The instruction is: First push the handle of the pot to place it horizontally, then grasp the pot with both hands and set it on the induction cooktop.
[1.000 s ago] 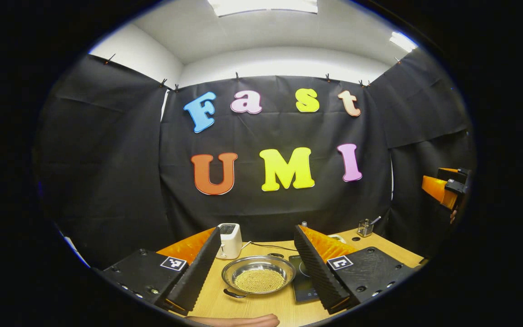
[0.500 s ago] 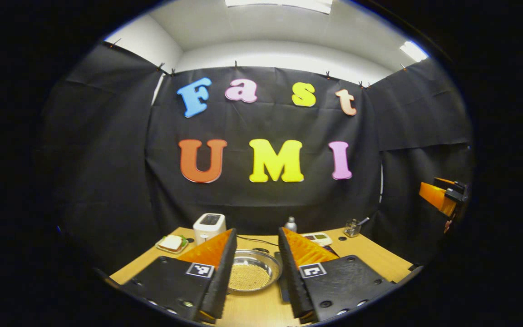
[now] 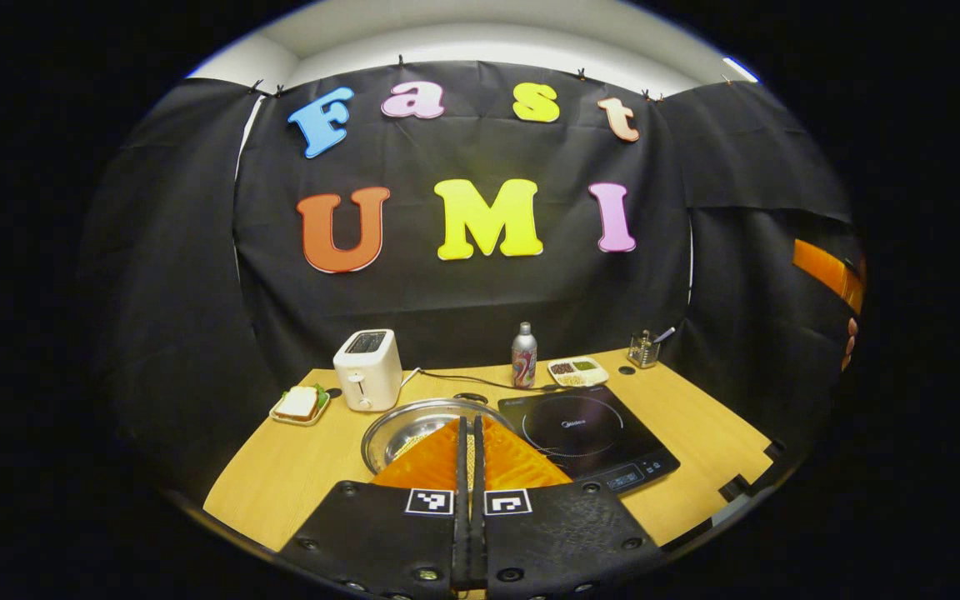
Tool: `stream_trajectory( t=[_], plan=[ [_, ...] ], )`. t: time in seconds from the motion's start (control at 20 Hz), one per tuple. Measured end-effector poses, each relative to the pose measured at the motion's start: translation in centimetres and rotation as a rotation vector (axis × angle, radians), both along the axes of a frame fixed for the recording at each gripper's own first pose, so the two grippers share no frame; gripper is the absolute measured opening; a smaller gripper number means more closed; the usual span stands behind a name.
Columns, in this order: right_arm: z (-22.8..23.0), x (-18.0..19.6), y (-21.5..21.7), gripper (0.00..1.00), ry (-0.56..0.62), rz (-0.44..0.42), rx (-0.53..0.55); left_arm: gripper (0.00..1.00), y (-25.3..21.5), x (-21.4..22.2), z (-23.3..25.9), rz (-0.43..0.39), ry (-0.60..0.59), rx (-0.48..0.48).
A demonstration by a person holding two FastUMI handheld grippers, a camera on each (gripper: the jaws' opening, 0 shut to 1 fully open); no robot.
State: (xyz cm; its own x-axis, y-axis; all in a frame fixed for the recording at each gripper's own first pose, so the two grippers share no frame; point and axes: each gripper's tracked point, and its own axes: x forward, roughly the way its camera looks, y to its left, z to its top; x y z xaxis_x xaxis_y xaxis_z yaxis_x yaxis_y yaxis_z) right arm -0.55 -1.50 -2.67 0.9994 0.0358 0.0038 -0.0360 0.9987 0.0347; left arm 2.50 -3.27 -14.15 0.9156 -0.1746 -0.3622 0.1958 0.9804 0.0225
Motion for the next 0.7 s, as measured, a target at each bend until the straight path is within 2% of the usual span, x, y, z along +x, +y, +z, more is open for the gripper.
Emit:
stream_trajectory(
  t=[0.1,0.2,0.55,0.7],
  plan=[
    [-0.6,0.2,0.0,1.00,0.012,0.001,-0.008,0.00,0.2,0.3,-2.2,0.003,0.045,-0.002],
    [-1.1,0.5,-0.1,0.98,0.025,0.000,-0.011,0.00,0.2,0.4,-4.5,-0.002,0.095,-0.011],
    [-2.1,1.3,-0.7,1.00,0.051,-0.012,-0.017,0.00,2.3,1.2,-12.0,0.039,0.240,-0.010],
    [-2.4,1.4,-0.4,0.98,0.054,-0.007,-0.026,0.00,2.3,1.3,-15.3,0.035,0.324,-0.042]
  ],
)
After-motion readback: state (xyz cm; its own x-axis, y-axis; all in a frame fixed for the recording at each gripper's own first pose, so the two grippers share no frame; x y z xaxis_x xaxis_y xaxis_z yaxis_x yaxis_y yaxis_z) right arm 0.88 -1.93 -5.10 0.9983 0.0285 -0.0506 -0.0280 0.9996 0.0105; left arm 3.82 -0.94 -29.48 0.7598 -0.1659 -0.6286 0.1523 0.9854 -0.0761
